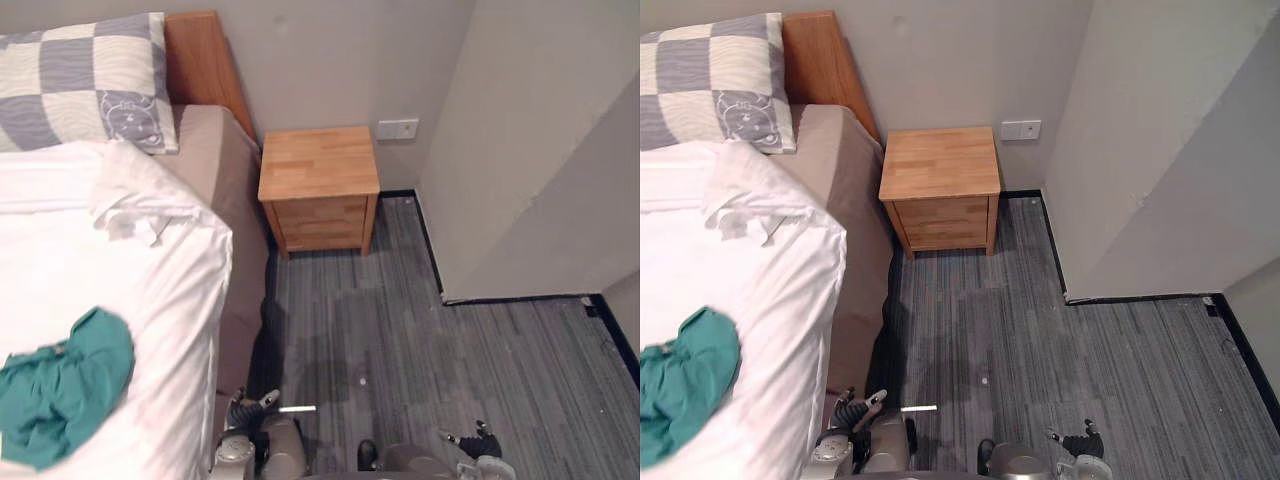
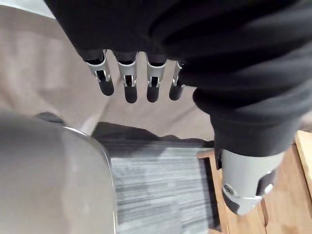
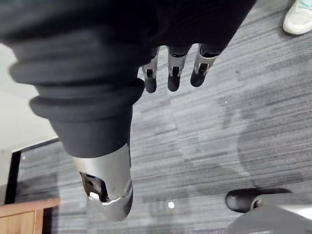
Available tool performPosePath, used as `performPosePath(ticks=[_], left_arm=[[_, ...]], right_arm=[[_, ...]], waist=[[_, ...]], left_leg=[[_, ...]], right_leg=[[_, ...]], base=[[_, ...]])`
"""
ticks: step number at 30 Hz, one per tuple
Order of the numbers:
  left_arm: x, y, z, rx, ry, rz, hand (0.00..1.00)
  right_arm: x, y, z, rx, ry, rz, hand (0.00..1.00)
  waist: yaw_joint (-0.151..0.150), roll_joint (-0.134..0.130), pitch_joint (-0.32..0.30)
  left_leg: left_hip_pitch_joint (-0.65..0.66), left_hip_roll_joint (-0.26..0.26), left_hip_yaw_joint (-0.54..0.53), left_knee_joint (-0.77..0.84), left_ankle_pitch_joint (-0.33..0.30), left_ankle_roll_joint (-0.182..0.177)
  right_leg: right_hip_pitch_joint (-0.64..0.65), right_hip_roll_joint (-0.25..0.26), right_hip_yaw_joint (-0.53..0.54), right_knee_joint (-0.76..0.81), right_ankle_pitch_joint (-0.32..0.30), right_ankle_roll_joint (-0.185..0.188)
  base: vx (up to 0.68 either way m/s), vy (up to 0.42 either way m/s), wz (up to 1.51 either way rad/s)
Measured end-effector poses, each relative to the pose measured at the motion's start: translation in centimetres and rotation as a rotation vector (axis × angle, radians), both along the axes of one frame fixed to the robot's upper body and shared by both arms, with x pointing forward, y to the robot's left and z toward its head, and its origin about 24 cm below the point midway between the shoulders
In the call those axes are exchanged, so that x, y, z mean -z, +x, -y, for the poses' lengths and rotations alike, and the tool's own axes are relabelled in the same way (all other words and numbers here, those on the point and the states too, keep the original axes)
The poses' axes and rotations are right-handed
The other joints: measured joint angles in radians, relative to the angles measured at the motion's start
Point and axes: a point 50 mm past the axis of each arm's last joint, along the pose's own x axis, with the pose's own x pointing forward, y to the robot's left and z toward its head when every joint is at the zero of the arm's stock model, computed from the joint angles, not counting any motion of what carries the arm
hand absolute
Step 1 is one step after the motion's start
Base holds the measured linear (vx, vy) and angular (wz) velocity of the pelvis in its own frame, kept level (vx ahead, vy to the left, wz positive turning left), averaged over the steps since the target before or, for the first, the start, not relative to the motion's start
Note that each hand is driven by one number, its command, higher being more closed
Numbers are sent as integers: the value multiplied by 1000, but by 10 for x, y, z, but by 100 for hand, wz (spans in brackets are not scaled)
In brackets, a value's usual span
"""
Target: Tidy the bed and pick cloth on bed and put in laundry
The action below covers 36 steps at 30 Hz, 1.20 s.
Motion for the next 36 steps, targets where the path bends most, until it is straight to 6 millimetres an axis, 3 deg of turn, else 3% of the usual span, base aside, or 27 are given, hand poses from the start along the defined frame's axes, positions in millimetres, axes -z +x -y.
performPosePath(ticks=[1, 2, 3, 4, 5, 6, 7, 8, 9, 10, 11, 12, 13, 14, 16, 17, 18, 19, 22, 23, 24, 27, 31, 32, 33, 35, 36], left_arm=[[-1, 1, 0, -1, -1, 4, 0], [0, 1, 0, 5, 0, 0, 0], [-1, 5, -6, 18, 20, 1, 0], [-1, 5, -6, 28, 24, -3, 0], [-2, 5, -11, 38, 38, -2, 0], [-4, 7, -14, 17, 37, 17, 0], [-3, 7, -14, 25, 41, 9, 0], [2, -1, -5, 42, 18, -19, 0], [5, -8, -3, 47, 14, -49, 0], [6, -9, -4, 52, 13, -59, 0], [7, -9, -4, 69, 4, -66, 0], [10, -10, -1, 129, -12, -106, 0], [12, -12, 0, 149, -21, -124, 0], [14, -14, 2, 187, -34, -154, 0], [16, -18, 2, 200, -44, -189, 0], [17, -18, 1, 200, -43, -192, 0], [17, -18, 1, 201, -42, -192, 0], [16, -18, 2, 198, -40, -186, 0], [15, -17, 0, 159, -16, -162, 0], [14, -15, -2, 125, -3, -149, 0], [15, -18, 2, 77, -27, -140, 0], [15, -25, -6, -43, -39, -126, 0], [13, -27, -9, -92, -50, -108, 0], [14, -28, -9, -122, -62, -105, 0], [14, -31, -12, -165, -72, -108, 0], [16, -36, -15, -193, -71, -121, 0], [15, -37, -18, -197, -63, -121, 0]], right_arm=[[1, 0, -2, -1, 9, -7, 0], [2, 1, -6, -1, 18, -8, 0], [3, 3, -14, -4, 41, -10, 0], [4, 5, -18, -7, 51, -6, 0], [4, 8, -24, -8, 67, 3, 0], [5, 10, -32, -10, 89, 4, 0], [6, 5, -33, -2, 92, -10, 0], [9, -6, -25, 7, 74, -40, 0], [9, -6, -22, 7, 67, -43, 0], [8, -1, -22, -1, 68, -35, 0], [7, 4, -21, -10, 67, -28, 0], [6, 8, -21, -23, 73, -25, 0], [6, 9, -21, -28, 71, -23, 0], [3, 14, -20, -33, 63, -1, 0], [1, 16, -18, -44, 49, 8, 0], [1, 15, -17, -41, 45, 8, 0], [1, 14, -14, -40, 35, 3, 0], [2, 8, -9, -31, 22, -11, 0], [5, -6, -5, 13, 23, -42, 0], [7, -14, -2, 42, 23, -60, 0], [7, -18, 2, 89, 20, -61, 0], [5, -22, 7, 137, 13, -46, 0], [-6, -10, 13, 206, -13, 49, 0], [-11, -4, 16, 230, -28, 88, 0], [-19, 4, 23, 276, -53, 148, 0], [-29, 11, 35, 331, -89, 209, 0], [-35, 12, 41, 382, -103, 242, 0]], waist=[[2, -12, -2], [1, -20, -6], [8, -64, -18], [-2, -76, -26], [-3, -78, -27], [23, -71, -26], [22, -80, -38], [24, -68, -70], [25, -55, -88], [23, -74, -85], [21, -79, -85], [-2, -76, -82], [-12, -75, -77], [-30, -64, -65], [-38, -61, -57], [-39, -63, -56], [-41, -63, -56], [-45, -64, -55], [-49, -73, -57], [-50, -72, -53], [-30, -33, -50], [-17, -6, -54], [3, -12, -66], [-1, -19, -69], [-3, -23, -70], [-7, -25, -68], [-8, -15, -74]], left_leg=[[0, -28, 27, -129, 5, 2], [7, -60, 100, -344, 54, 26], [38, -97, 209, -410, 107, 143], [39, -105, 249, -422, 118, 162], [22, -65, 348, -350, 105, 205], [-18, 5, 466, -171, 51, 250], [-10, -18, 469, -187, 35, 242], [31, -61, 473, -302, 3, 311], [87, -90, 458, -366, -62, 277], [122, -133, 432, -405, -66, 278], [157, -164, 399, -430, -77, 280], [216, -195, 332, -459, -87, 280], [247, -204, 307, -476, -87, 278], [328, -210, 243, -517, -82, 270], [418, -194, 122, -572, -62, 236], [429, -190, 85, -578, -58, 230], [439, -181, 20, -581, -53, 207], [440, -180, -85, -579, -56, 176], [412, -191, -252, -560, -94, 115], [379, -194, -345, -521, -115, 86], [353, -158, -383, -507, -108, 65], [346, -87, -411, -565, -36, -34], [300, -18, -357, -668, 89, -36], [291, -3, -230, -680, 113, -5], [286, 28, 37, -659, 115, 12], [304, 70, 316, -610, 114, 29], [290, 72, 381, -564, 131, 32]], right_leg=[[13, -19, 1, -10, -9, 18], [39, -42, -16, -33, -23, 44], [68, -92, -36, -57, -28, 61], [68, -107, -57, -65, -15, 81], [83, -112, -83, -85, 36, 117], [135, -81, -85, -94, 91, 121], [145, -89, -91, -77, 88, 124], [133, -86, -115, 16, 73, 141], [103, -91, -132, 150, 58, 161], [20, -122, -146, 362, 63, 199], [-83, -156, -144, 598, 95, 271], [-168, -192, -176, 811, 70, 274], [-189, -209, -196, 862, 53, 265], [-229, -233, -246, 913, 6, 230], [-297, -234, -274, 822, -45, 185], [-320, -226, -261, 770, -55, 185], [-345, -206, -201, 644, -56, 182], [-355, -188, -63, 437, -47, 192], [-351, -184, 194, 246, 1, 201], [-341, -172, 218, 260, 41, 217], [-337, -147, 167, 283, 11, 185], [-311, -141, -7, 380, -28, 162], [-281, -125, -140, 343, -18, 147], [-279, -142, -172, 324, -16, 140], [-263, -163, -200, 297, -16, 104], [-251, -187, -219, 284, -19, 101], [-245, -195, -219, 285, -23, 104]], base=[[393, 138, -11], [640, 191, 15], [565, 149, 39], [690, 197, 61], [579, 192, 63], [561, 216, 68], [507, 242, 73], [518, 297, 82], [522, 304, 92], [557, 280, 88], [534, 202, 122], [540, 157, 115], [657, 91, 149], [535, 25, 135], [491, -56, 173], [427, -178, 192], [456, -322, 221], [425, -360, 238], [222, -377, 213], [215, -523, 226], [216, -612, 196], [79, -451, 171], [9, -291, 147], [-26, -93, 101], [-15, -64, 86], [-14, 32, 55], [-73, 110, 50]])
